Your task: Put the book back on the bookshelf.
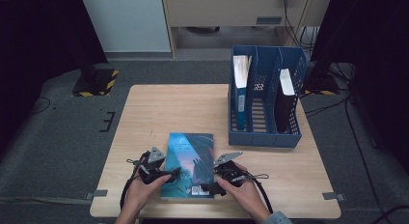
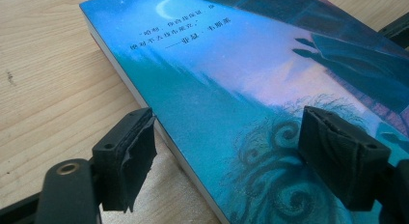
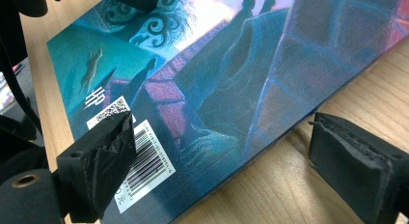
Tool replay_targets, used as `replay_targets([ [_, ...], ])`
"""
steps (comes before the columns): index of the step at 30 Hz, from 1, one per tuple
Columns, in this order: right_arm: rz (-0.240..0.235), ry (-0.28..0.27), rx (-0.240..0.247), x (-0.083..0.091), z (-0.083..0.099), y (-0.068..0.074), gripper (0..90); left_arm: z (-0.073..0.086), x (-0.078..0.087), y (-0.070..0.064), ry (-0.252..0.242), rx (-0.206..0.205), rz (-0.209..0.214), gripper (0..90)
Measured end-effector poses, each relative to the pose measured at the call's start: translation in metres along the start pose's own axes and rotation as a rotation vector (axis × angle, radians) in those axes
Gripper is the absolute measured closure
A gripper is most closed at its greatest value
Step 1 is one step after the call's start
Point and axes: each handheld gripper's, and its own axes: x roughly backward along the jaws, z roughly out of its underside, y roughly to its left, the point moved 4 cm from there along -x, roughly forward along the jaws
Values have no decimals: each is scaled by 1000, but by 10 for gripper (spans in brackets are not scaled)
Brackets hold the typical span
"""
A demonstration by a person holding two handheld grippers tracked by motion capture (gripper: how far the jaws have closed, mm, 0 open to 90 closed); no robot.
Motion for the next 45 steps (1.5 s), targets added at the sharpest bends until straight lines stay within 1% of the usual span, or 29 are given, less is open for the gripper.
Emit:
replay_targets([
  [2,-7,-3,-7,0,0,-1,98,0,0,0,-2,-2,-1,200],
  [4,-28,-7,-28,-1,2,-3,98,0,1,-1,0,-6,0,199],
  [6,-49,-14,-53,-2,4,-4,98,1,0,-2,2,5,12,195],
  [7,-56,-20,-66,-3,5,-4,95,1,-1,-2,3,14,12,186],
  [8,-61,-21,-71,-4,5,-4,86,2,-1,-1,2,24,16,178],
  [11,-52,-20,-62,-6,4,-3,68,3,-1,0,7,46,27,177],
  [13,-58,-22,-56,-6,5,-4,66,3,-1,1,9,55,36,177],
  [15,-65,-22,-52,-5,5,-4,66,4,-2,1,8,82,48,177],
  [17,-66,-24,-52,-5,5,-4,66,6,-3,2,9,117,72,174],
  [18,-65,-25,-53,-5,5,-4,65,6,-4,2,9,126,81,174],
  [22,-71,-15,-55,-5,4,-5,65,6,-4,2,18,119,81,159],
  [26,-75,-11,-53,-6,3,-5,63,5,-5,3,24,124,90,156],
  [29,-81,-10,-54,-7,2,-5,59,5,-6,4,21,121,98,157],
  [32,-80,-17,-60,-8,1,-6,59,5,-6,4,19,115,95,157],
  [35,-74,-25,-66,-7,1,-7,95,4,-5,4,23,108,97,157],
  [36,-77,-19,-76,-6,0,-8,107,4,-6,4,23,109,95,157],
  [38,-70,-23,-99,-4,-1,-9,135,4,-5,4,25,107,94,157],
  [40,-55,-29,-89,-2,-3,-7,139,4,-5,4,29,105,95,157],
  [45,-83,-61,-108,0,-12,-3,155,3,-4,6,39,103,95,160],
])
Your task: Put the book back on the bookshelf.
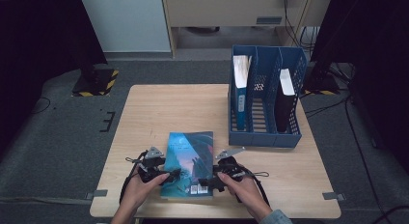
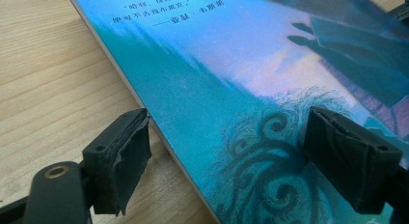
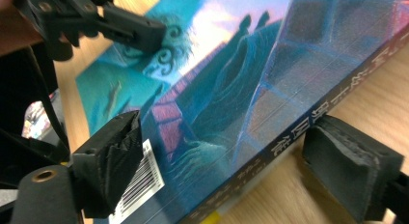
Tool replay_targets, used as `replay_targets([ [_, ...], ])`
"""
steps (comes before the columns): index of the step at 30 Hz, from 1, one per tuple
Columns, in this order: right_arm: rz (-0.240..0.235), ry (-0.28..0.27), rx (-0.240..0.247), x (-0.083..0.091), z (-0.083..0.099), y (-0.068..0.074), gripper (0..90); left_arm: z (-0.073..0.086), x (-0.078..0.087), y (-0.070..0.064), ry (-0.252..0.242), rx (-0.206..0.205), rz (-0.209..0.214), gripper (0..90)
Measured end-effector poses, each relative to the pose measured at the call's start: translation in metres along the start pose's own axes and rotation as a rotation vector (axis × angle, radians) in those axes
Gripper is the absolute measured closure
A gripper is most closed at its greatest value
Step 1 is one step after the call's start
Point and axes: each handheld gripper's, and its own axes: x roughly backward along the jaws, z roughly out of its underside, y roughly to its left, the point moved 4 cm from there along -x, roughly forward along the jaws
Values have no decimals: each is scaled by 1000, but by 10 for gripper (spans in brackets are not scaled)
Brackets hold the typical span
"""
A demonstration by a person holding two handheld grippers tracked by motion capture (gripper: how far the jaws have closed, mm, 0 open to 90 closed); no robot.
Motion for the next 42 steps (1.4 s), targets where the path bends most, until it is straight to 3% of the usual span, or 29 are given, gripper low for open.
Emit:
replay_targets([
  [4,-9,-14,-3,-9,-8,2,178,0,1,0,4,-11,-6,162],
  [8,-20,-23,-20,-13,-11,-2,199,1,1,1,-4,6,-1,162],
  [23,3,-40,7,-17,-11,-1,201,0,1,1,1,17,-5,159],
  [33,12,-46,19,-18,-10,0,206,-4,-6,3,18,5,12,88],
  [42,16,-44,27,-18,-10,0,219,-6,-10,7,46,11,55,55],
])
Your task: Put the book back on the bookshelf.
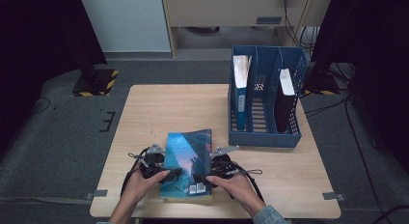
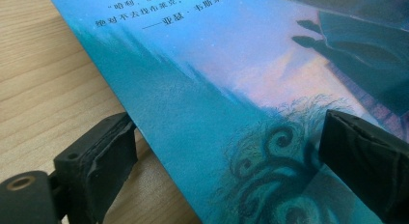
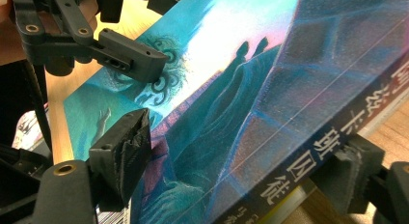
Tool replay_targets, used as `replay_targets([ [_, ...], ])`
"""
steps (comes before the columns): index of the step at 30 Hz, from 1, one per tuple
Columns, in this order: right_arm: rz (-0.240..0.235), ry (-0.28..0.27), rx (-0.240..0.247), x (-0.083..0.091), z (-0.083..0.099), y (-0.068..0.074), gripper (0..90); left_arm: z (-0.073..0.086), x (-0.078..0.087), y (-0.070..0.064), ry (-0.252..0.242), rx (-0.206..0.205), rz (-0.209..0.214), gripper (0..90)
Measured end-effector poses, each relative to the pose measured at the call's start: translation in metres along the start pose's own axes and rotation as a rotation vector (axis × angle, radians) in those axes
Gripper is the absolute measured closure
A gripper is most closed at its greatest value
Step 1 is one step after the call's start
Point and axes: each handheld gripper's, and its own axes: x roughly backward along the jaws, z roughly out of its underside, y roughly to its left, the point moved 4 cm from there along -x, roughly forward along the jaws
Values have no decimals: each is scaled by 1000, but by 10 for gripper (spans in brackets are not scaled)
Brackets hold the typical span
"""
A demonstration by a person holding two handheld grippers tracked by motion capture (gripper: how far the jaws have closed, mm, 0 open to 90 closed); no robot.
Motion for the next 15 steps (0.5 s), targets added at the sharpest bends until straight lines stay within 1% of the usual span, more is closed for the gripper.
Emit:
replay_targets([
  [2,2,3,-2,0,0,0,224,-1,1,1,15,-3,4,60],
  [4,4,12,-1,0,-1,0,225,-2,3,2,25,-3,-2,89],
  [7,19,45,11,-1,-4,1,229,-4,7,5,25,13,-13,184],
  [9,21,66,9,-1,-6,2,238,-5,10,7,16,20,-19,246],
  [11,19,73,3,-1,-8,2,255,-6,14,8,8,11,-38,328],
  [12,19,72,0,-1,-8,2,264,-6,14,8,8,11,-38,383],
  [13,17,71,-7,-1,-9,2,282,-7,18,7,3,-16,-67,433],
  [15,13,72,-15,-2,-10,2,297,-8,18,7,13,-21,-72,441],
])
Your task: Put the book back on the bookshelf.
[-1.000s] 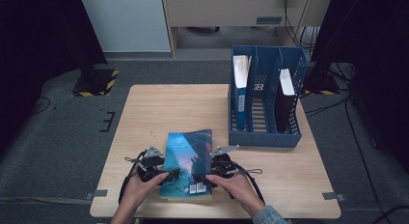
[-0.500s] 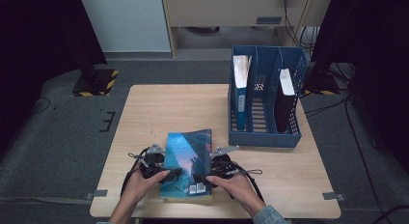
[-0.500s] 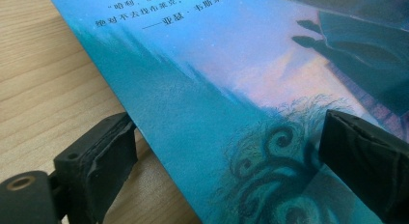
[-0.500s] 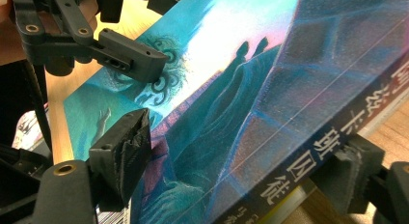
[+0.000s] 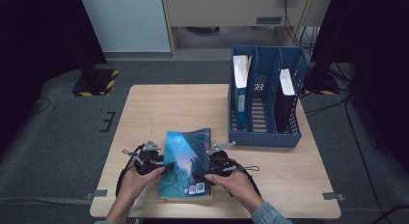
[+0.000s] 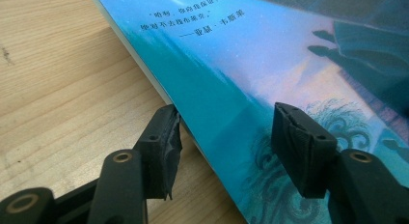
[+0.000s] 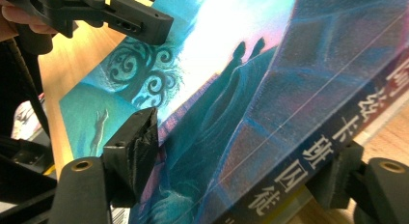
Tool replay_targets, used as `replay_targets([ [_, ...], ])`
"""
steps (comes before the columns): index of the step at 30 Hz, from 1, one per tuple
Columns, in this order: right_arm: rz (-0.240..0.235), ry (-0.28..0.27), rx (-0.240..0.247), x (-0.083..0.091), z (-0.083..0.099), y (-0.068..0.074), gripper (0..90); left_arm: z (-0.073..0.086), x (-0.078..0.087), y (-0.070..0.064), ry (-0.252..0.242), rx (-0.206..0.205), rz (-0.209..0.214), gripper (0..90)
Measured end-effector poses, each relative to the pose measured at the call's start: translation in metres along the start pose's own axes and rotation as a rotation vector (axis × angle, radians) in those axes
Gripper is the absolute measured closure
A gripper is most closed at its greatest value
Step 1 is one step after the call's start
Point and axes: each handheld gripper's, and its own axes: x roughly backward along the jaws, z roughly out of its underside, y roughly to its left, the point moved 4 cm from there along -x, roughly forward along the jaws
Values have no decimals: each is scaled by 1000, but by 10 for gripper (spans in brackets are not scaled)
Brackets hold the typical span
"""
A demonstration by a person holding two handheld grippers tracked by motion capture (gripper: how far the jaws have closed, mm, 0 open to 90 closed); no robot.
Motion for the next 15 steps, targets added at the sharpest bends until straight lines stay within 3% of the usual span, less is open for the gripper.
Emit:
replay_targets([
  [7,0,68,4,-2,-8,3,329,-1,3,5,9,7,8,534],
  [15,3,65,38,-5,-15,8,355,0,5,7,-7,16,13,579],
])
